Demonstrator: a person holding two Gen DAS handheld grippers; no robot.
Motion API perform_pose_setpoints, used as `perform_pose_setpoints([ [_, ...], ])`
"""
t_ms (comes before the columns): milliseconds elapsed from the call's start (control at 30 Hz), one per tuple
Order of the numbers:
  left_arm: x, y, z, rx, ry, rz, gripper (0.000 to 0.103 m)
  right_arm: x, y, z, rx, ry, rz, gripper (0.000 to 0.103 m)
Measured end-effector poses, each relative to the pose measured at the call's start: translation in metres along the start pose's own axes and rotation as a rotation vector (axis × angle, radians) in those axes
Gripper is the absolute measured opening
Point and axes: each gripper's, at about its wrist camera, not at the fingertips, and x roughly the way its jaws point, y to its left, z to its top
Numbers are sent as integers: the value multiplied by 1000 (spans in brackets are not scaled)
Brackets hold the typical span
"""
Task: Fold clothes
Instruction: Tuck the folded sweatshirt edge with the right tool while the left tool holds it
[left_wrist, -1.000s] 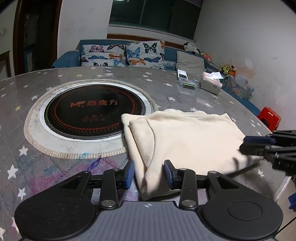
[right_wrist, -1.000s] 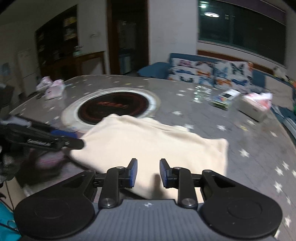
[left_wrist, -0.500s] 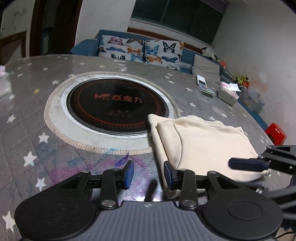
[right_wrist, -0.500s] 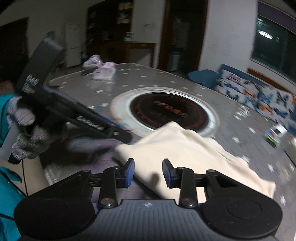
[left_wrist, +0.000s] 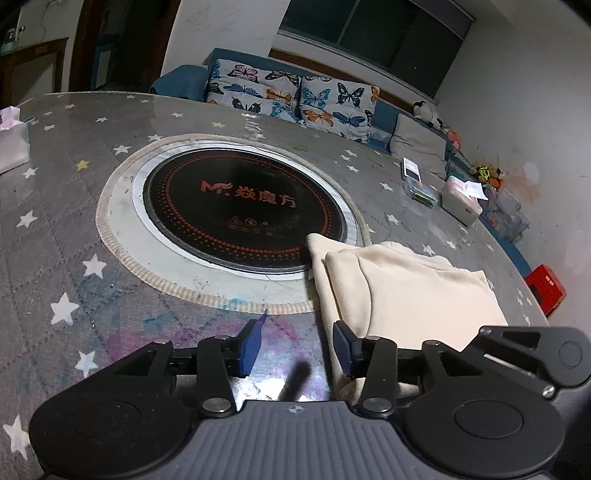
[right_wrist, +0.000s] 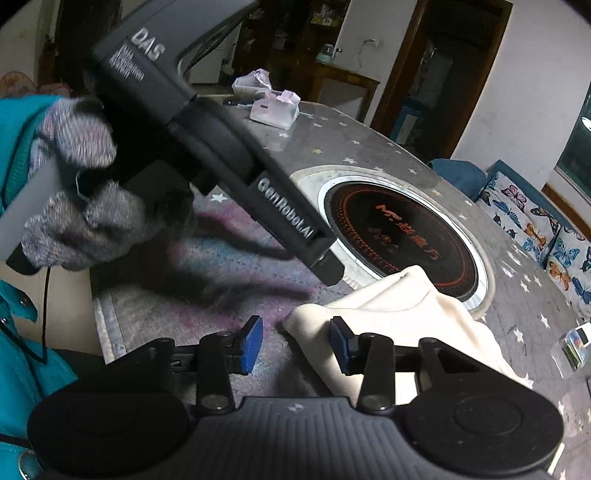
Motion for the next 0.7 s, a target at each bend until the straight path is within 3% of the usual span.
perform_pose_setpoints([
  [267,2,1,4,-43,11,-24,55,4,0,-5,0,12,-20,38],
  [533,4,-3,5,-67,18,-36,60,7,-4,-4,27,6,-35,24],
  [700,5,-4,5,-62,22,-30,62,5,-6,-4,43,2,-31,23],
])
